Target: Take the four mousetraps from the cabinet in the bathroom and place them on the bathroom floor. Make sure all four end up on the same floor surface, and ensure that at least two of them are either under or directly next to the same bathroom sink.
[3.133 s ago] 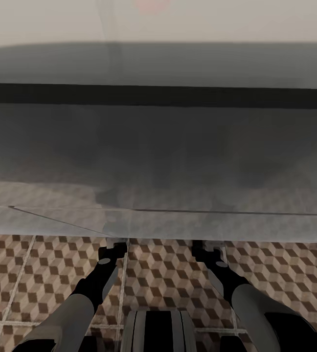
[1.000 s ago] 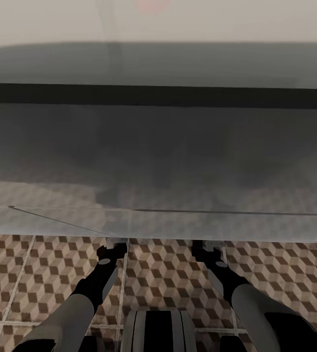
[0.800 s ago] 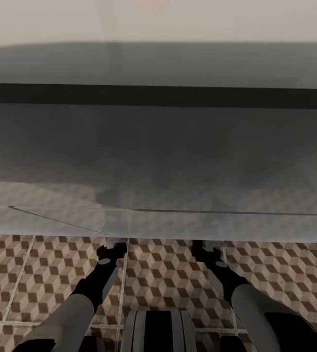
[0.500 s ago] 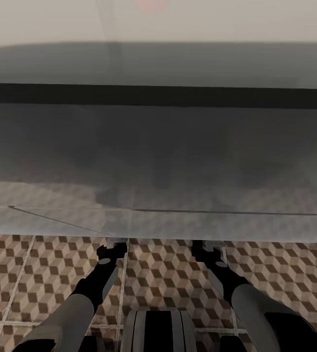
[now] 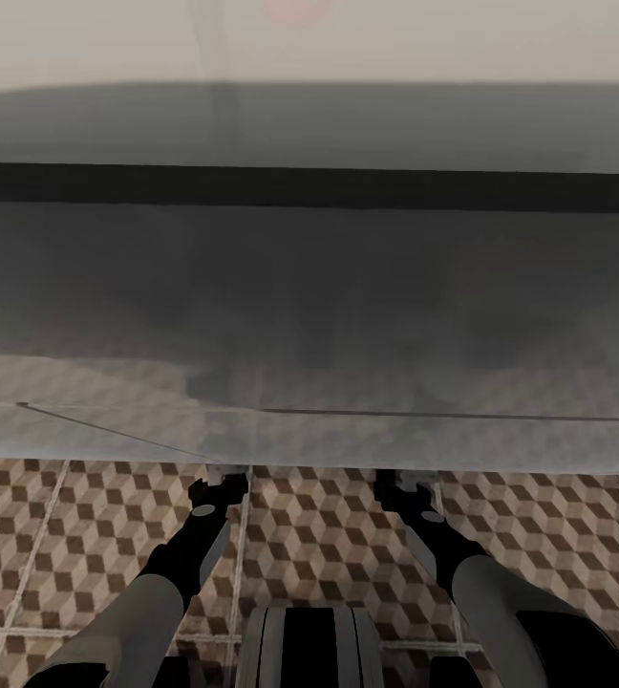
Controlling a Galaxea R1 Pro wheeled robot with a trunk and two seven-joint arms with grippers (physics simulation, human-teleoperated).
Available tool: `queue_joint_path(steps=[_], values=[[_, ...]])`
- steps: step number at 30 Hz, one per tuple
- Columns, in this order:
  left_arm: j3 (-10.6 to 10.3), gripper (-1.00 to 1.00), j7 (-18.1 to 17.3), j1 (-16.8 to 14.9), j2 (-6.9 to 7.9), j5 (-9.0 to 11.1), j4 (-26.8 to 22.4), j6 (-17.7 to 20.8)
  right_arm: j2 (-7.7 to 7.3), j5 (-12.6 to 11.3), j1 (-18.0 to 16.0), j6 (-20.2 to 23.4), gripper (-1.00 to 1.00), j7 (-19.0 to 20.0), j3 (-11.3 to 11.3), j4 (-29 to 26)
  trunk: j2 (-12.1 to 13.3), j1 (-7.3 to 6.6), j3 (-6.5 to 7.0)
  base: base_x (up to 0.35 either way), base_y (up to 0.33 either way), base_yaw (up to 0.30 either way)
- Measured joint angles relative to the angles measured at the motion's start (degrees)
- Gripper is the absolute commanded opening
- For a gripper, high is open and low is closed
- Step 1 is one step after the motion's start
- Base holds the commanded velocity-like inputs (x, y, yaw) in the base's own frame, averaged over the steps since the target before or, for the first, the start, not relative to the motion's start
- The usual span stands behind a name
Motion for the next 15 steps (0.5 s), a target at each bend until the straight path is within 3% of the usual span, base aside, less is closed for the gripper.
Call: queue_joint_path(steps=[8,15], values=[[0.0,1.0,0.0,0.0,0.08,0.0,-0.1,0.0,0.06,0.0,0.0,-0.1,1.0,0.0,0.0,0.0,0.0,0.01,0.0,-0.023,0.0,0.0],[0.0,1.0,0.1,0.0,0.02,0.0,-0.2,0.0,0.11,0.1,0.0,-0.1,1.0,0.0,0.0,0.0,0.0,0.03,0.0,-0.224,0.0,0.0]])
